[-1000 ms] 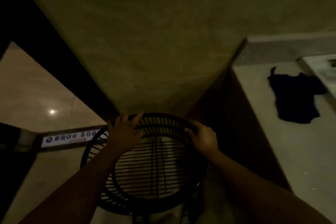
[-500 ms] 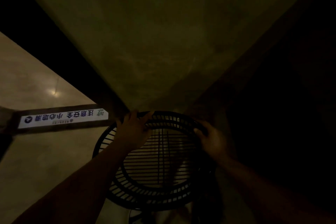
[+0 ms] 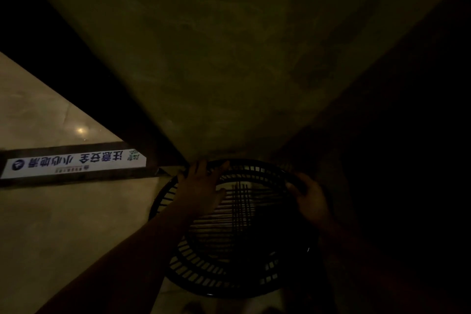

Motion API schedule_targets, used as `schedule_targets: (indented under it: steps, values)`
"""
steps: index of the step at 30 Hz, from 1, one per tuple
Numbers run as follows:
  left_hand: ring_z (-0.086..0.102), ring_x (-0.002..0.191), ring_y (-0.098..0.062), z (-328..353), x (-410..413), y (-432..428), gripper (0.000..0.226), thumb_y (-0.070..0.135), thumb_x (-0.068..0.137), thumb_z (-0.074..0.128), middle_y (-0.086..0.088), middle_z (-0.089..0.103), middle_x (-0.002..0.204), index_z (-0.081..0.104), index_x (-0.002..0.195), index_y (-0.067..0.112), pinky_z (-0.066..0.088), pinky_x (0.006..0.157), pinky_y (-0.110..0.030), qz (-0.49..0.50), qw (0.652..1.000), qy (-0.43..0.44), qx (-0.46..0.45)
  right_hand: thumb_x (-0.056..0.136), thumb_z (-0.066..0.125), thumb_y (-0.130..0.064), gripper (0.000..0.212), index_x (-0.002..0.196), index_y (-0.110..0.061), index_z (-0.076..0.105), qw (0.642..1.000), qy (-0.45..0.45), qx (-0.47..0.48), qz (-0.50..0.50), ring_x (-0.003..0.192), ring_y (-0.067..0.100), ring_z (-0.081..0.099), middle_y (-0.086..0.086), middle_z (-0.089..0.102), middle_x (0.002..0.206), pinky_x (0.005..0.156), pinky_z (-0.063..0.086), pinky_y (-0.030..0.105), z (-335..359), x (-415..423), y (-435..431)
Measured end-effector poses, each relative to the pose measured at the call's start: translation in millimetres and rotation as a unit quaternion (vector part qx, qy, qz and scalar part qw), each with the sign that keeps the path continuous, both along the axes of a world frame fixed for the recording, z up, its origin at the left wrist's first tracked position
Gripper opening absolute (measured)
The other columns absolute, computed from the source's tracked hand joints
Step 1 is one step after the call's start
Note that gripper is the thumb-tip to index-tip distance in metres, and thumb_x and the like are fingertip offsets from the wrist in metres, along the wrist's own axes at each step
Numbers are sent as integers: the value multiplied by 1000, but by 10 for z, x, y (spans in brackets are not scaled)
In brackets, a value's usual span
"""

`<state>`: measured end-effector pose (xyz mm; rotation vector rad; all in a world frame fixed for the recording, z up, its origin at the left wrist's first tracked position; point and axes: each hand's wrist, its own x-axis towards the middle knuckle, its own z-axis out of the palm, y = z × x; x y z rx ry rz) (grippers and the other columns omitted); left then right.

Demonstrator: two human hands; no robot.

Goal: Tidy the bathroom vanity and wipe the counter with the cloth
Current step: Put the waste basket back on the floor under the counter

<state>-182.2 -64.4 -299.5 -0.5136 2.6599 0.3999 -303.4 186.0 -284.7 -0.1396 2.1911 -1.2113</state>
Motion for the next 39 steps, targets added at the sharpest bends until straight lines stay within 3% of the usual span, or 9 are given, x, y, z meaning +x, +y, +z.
schedule_targets:
  steps: [4,7,9,15,19,23,34,39]
  values:
    - [-9,147,-30,-150,-48,40,83,67,89,40,-7,-10,162,-15,148,48,9,113,-66,2,999,-48,14,98,53,-11,38,135,-3,49,1000,-22,10,-10,113,16,51,10,56,129,90,38,21,-126,-3,10]
    - [-7,147,-32,-161,-111,78,85,69,88,39,-7,-9,162,-15,148,46,11,112,-66,10,998,-56,18,97,49,1,41,138,4,41,999,-21,33,5,112,18,48,20,51,135,78,39,2,-168,-38,18]
    - [-7,147,-32,-136,-131,103,85,69,88,40,-6,-10,162,-14,149,46,12,112,-66,10,997,-70,26,98,47,4,42,139,5,39,996,-7,72,41,115,24,50,25,49,138,72,37,-1,-168,-80,1]
    - [-2,148,-31,123,-76,180,81,65,91,40,-6,-9,163,-12,150,44,14,113,-65,10,996,-75,46,96,58,-20,57,147,-11,34,971,70,179,143,128,29,49,12,50,142,101,39,30,67,-77,-61]
    - [0,148,-31,463,16,236,78,61,92,41,-8,-3,162,-3,153,40,21,112,-61,5,998,-16,62,95,57,-32,57,145,-13,38,952,110,228,170,130,30,46,13,44,146,102,40,34,396,-10,-121]
    - [4,147,-30,912,104,308,74,62,93,38,-6,2,162,0,153,41,17,113,-59,0,999,8,32,95,55,-39,51,138,-14,44,941,133,251,182,124,30,48,12,48,139,99,43,38,838,97,-213]
    - [10,146,-28,2690,214,393,72,65,92,34,-7,13,160,4,152,42,13,112,-62,-3,998,52,30,93,56,-36,46,133,-17,47,960,134,210,127,118,27,56,8,58,129,95,48,36,2571,504,-155]
    - [7,147,-29,3499,274,532,72,67,90,29,-10,13,161,-7,150,48,6,112,-67,-20,998,60,16,90,57,-40,46,130,-17,49,953,184,211,113,118,29,51,9,56,127,93,47,37,3404,612,-133]
